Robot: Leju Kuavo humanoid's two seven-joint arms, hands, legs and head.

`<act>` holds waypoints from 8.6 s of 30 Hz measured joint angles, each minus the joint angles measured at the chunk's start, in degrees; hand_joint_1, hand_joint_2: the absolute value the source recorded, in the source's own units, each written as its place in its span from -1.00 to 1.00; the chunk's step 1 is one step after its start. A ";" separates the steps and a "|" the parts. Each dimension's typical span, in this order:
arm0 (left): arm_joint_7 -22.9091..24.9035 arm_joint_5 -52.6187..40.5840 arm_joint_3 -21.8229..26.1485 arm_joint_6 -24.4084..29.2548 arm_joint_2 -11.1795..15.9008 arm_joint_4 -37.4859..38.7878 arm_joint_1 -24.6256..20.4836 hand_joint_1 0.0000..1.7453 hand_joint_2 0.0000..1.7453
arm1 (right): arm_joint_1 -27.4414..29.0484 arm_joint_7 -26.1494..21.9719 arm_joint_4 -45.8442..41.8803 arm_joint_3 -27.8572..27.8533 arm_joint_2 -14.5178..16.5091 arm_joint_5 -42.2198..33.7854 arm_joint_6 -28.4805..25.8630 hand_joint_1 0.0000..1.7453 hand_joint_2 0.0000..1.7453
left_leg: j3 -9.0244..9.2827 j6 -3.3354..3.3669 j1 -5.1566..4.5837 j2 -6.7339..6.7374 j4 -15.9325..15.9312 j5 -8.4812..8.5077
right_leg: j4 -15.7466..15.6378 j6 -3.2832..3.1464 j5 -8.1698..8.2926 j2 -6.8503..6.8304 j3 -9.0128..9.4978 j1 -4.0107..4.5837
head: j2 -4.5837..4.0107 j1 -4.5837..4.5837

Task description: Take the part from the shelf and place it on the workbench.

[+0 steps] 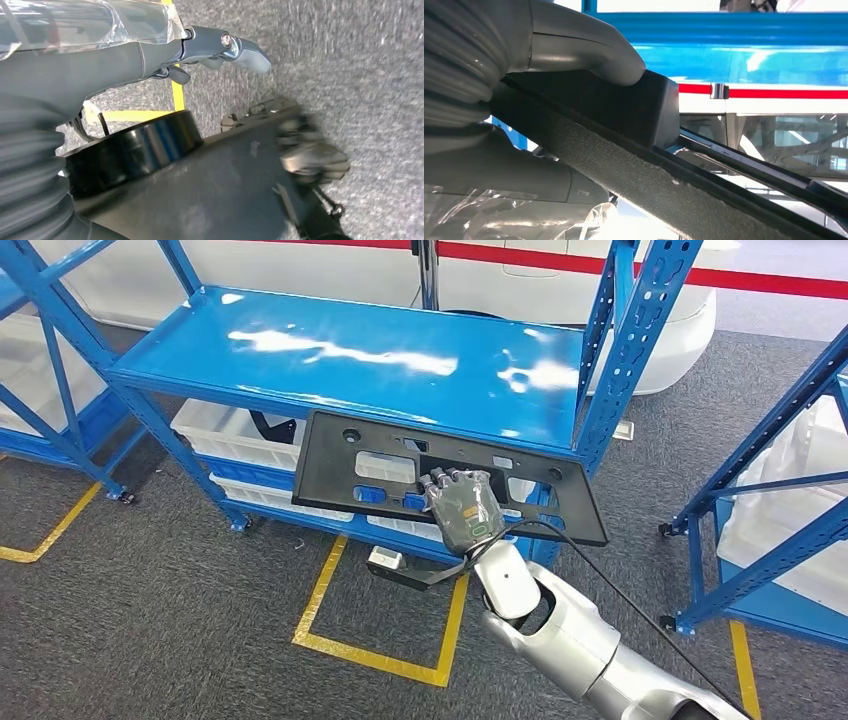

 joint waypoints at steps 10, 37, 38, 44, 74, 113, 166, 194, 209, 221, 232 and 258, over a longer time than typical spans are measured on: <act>0.01 -0.02 -0.04 -0.04 -0.06 0.00 -0.07 -1.00 1.00 | 0.12 -0.73 -0.33 -0.05 -0.11 -2.26 -0.55 1.00 1.00 | 2.85 2.91 -0.52 0.25 -11.36 3.42 | 11.02 2.79 -7.67 0.15 -4.91 -0.28 | 0.00 0.10; -0.12 -1.64 -0.15 0.10 -0.28 0.00 -0.85 -1.00 1.00 | -0.49 0.25 -0.40 -0.15 0.04 -1.85 -0.49 1.00 1.00 | 5.00 2.41 -1.06 1.48 -10.66 0.55 | 0.87 2.03 1.01 -2.83 -1.31 -0.27 | 0.00 0.07; -0.12 -1.63 -0.16 0.11 -0.32 0.00 -0.81 -1.00 1.00 | -0.46 0.25 -0.40 -0.15 -0.01 -1.85 -0.49 1.00 1.00 | 4.74 2.78 -0.90 1.08 -10.88 1.17 | 2.94 2.26 -0.60 -2.01 -2.18 -0.28 | 0.00 0.07; -0.12 -1.64 -0.30 0.05 -0.53 0.00 -0.44 -1.00 1.00 | 0.39 0.25 -0.42 -0.06 -0.42 -1.85 -0.49 1.00 1.00 | 2.93 3.00 -0.76 -1.68 -10.68 2.87 | 13.86 2.69 -5.96 0.10 -4.41 -0.26 | 0.00 0.09; 1.32 -4.46 -1.54 -0.50 -0.79 0.00 -0.97 -1.00 1.00 | 2.09 0.90 -2.84 -0.23 -1.90 -2.11 -0.67 1.00 1.00 | -0.20 2.53 -0.52 -1.75 -9.96 4.72 | 15.94 2.55 -9.95 -0.20 -4.20 -0.07 | 0.00 0.10; 3.25 -7.26 -1.81 1.86 1.75 -0.02 -1.88 -1.00 1.00 | 6.00 -0.75 -4.57 -1.87 -4.07 -0.02 -2.78 1.00 1.00 | -1.60 1.41 -0.28 -8.27 -8.49 4.39 | 0.96 2.01 -2.18 3.77 1.56 -0.98 | 0.00 0.11; 4.22 -8.42 -0.27 0.84 2.85 -0.04 -1.48 -1.00 1.00 | 6.05 -1.56 -3.82 -0.37 -0.89 -1.28 -3.66 1.00 1.00 | -1.07 3.46 -1.36 -2.46 -10.01 5.38 | 16.58 2.10 -11.48 -0.14 -4.05 0.08 | 0.00 0.05; 5.32 -10.18 -0.27 -0.13 2.93 -0.10 -0.66 -1.00 1.00 | 8.41 -0.82 -4.03 -0.15 -0.18 -2.40 -3.73 1.00 1.00 | -0.22 3.49 -1.71 0.31 -9.41 3.91 | 9.16 1.72 -9.23 -1.71 0.83 0.14 | -0.03 0.07; 5.46 -10.11 -0.27 -0.36 2.68 -0.13 -0.54 -1.00 1.00 | 8.70 -0.88 -3.78 -0.08 -0.05 -2.44 -3.69 1.00 1.00 | -5.00 0.26 -0.35 -2.58 0.36 -1.02 | 2.32 0.56 -3.18 0.45 1.14 -0.87 | -0.02 -0.01; 6.22 -9.98 -0.23 -0.51 2.56 -0.15 -0.70 -1.00 1.00 | 8.16 -1.07 -3.69 -0.07 0.29 -2.41 -3.09 1.00 1.00 | -1.72 2.26 -2.07 3.28 -8.03 3.20 | 1.83 1.45 -5.45 -7.71 3.79 0.21 | -0.02 0.02; 7.18 -9.87 -0.24 -0.54 2.07 -0.15 -0.46 -1.00 1.00 | 8.62 -2.20 -3.63 -0.06 -0.05 -4.68 -3.50 1.00 1.00 | 0.54 1.90 -0.76 -4.90 -8.23 2.18 | 4.42 2.84 -2.25 0.99 -0.82 -0.69 | -0.02 0.08; 8.12 -8.90 -0.02 -1.29 1.78 -0.16 -0.83 -1.00 1.00 | 7.02 -0.77 -3.49 -0.23 -0.04 -3.32 -3.62 1.00 1.00 | 0.51 2.50 -0.77 -0.16 -10.09 3.73 | 7.09 1.87 -6.49 -0.68 -0.11 -0.08 | -0.02 0.08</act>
